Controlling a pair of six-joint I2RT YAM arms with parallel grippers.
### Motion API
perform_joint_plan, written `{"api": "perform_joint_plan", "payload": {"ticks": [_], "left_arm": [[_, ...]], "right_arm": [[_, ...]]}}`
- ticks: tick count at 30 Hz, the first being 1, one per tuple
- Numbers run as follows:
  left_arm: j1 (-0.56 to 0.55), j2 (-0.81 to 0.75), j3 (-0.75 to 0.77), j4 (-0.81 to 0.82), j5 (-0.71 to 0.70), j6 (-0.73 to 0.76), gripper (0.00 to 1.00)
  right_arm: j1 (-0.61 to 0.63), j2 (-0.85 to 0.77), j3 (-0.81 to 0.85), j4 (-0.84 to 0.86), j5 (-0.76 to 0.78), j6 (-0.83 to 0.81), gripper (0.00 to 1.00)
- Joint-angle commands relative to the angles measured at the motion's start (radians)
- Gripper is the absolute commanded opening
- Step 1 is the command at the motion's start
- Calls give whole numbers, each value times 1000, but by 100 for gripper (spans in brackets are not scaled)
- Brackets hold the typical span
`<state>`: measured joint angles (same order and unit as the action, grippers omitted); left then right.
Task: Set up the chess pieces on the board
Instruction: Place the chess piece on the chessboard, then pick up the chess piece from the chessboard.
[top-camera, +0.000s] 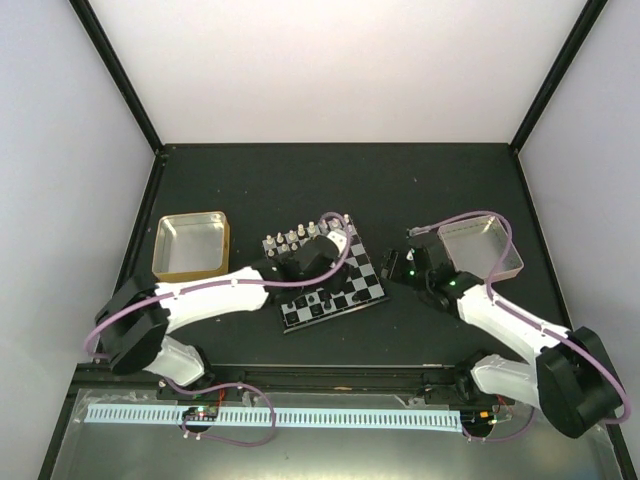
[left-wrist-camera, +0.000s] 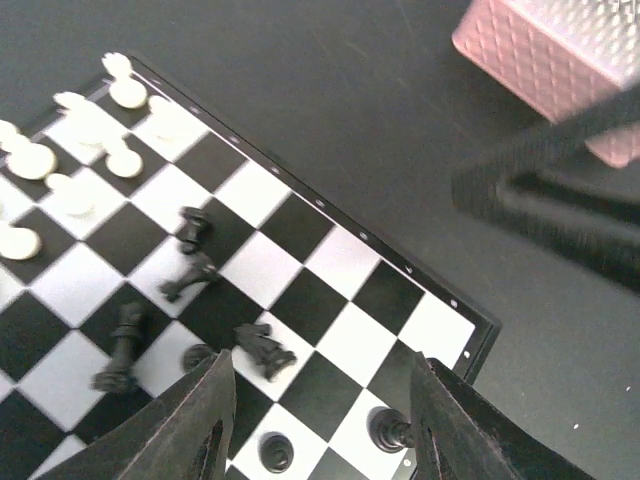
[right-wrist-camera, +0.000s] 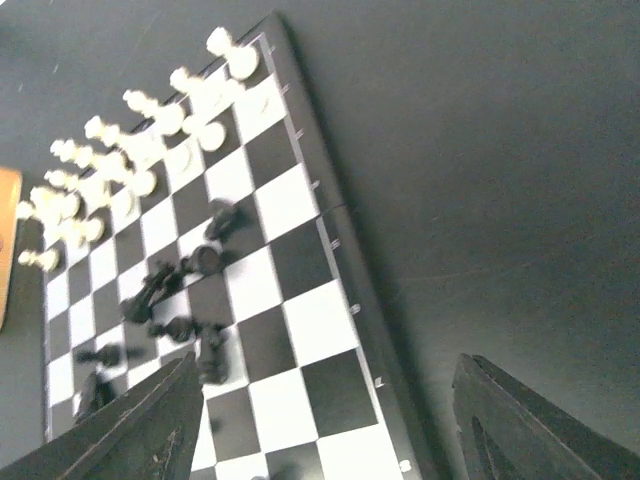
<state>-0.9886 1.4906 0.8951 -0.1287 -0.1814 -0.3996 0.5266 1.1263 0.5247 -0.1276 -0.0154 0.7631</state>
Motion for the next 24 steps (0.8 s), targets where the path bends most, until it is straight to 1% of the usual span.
{"api": "perform_joint_plan", "payload": {"ticks": [1, 2, 4, 9, 13, 16, 21, 24], "left_arm": [[64, -121, -9, -75, 31, -63, 50], [82, -148, -21, -87, 32, -75, 51], [119, -200, -50, -107, 41, -92, 52], [218, -365, -136, -139, 57, -133, 55], [253, -468, -206, -134, 50, -141, 56], [266, -518, -252, -117, 34, -142, 57], [276, -557, -286, -116, 20, -142, 58], [280, -565, -292, -120, 24, -138, 58]], "right_arm": [[5, 47, 36, -6, -211, -117, 68], [17, 61, 45, -15, -248, -132, 68], [62, 85, 64, -42, -267, -161, 68], [140, 133, 97, -99, -212, -173, 68], [190, 184, 129, -125, -216, -185, 67], [220, 223, 150, -143, -217, -186, 66], [259, 287, 189, -179, -186, -184, 59], [263, 329, 218, -205, -187, -181, 51]]}}
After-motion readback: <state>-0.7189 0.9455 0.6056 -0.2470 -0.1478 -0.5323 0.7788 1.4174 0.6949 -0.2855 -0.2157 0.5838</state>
